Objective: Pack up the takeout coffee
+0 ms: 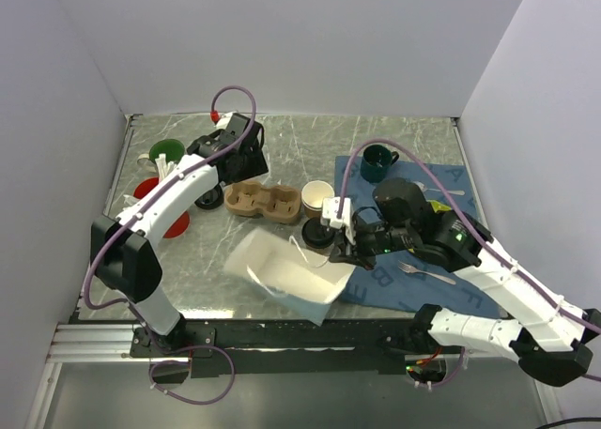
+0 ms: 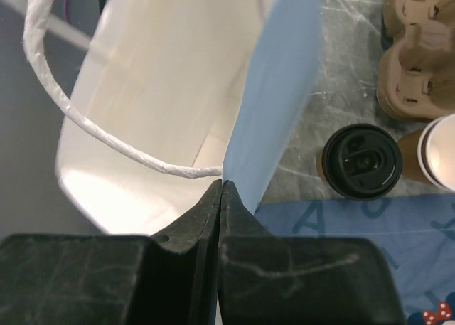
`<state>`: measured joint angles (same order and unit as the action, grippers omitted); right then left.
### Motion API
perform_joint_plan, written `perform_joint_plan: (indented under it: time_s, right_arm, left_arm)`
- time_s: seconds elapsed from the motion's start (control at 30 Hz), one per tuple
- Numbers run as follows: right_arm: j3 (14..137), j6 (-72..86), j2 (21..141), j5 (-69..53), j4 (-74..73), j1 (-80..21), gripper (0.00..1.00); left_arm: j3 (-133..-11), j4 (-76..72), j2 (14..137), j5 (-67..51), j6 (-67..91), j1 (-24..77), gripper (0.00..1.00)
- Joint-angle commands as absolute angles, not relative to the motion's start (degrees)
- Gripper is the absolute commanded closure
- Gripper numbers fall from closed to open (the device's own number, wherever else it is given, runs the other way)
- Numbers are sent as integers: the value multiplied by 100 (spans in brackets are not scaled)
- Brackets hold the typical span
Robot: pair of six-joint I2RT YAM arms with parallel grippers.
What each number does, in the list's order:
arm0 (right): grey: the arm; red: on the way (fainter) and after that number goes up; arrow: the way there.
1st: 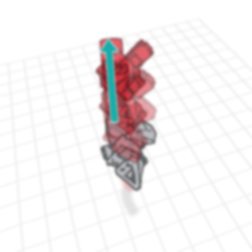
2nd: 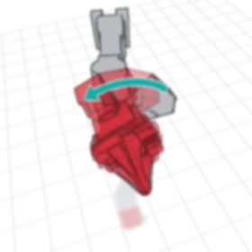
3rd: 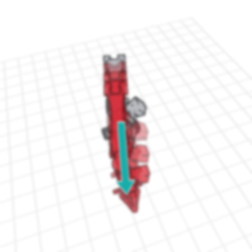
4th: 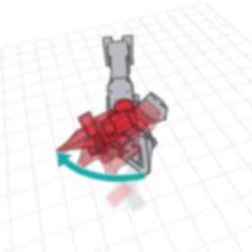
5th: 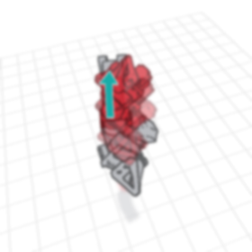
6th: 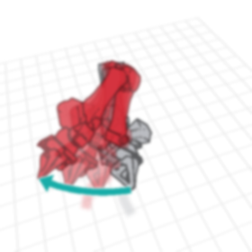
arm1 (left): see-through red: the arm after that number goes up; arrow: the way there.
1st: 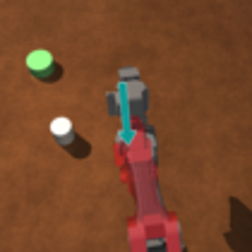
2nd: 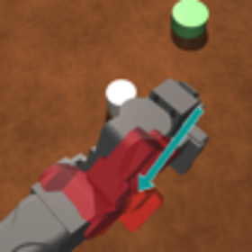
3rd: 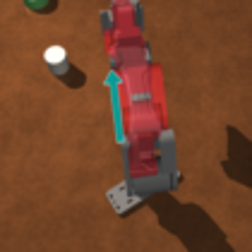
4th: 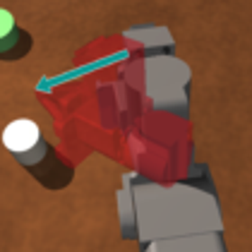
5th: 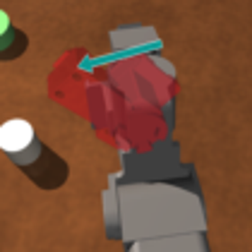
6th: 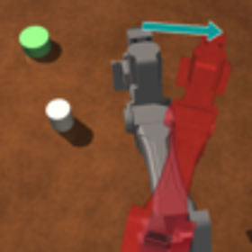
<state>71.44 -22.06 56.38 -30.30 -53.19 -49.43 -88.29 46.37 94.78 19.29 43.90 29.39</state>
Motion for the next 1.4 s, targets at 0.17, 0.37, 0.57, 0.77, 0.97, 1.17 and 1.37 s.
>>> perform_joint_plan:
  time_s: [0.17,0.37,0.57,0.77,0.97,1.17,1.37]
  right_arm:
    - [6908,-1961,5721,-2329,-4878,-5940,100]
    - [6698,-1635,5669,-1389,-4483,-6697,100]
    - [6977,-1863,5546,-1056,-4745,-6943,100]
    - [7224,-2022,5335,-853,-5045,-7137,100]
    - [7120,-2065,5361,-633,-4318,-7128,100]
    - [7136,-2338,5677,-782,-3850,-7146,100]
    - [6944,-2268,5608,-423,-3893,-7479,100]
  left_arm:
    - [-8579,4483,9387,1582,4263,2979,30]
    - [-8297,4079,9457,1311,4062,3067,32]
    - [-8630,4271,9975,1336,4139,3261,32]
    - [-8631,4096,10248,1327,4193,3270,34]
    - [-9123,4324,10564,1609,4070,3173,33]
    - [-9281,4316,10556,1424,3973,3050,32]
    - [-9211,4289,10520,1275,3920,3050,32]
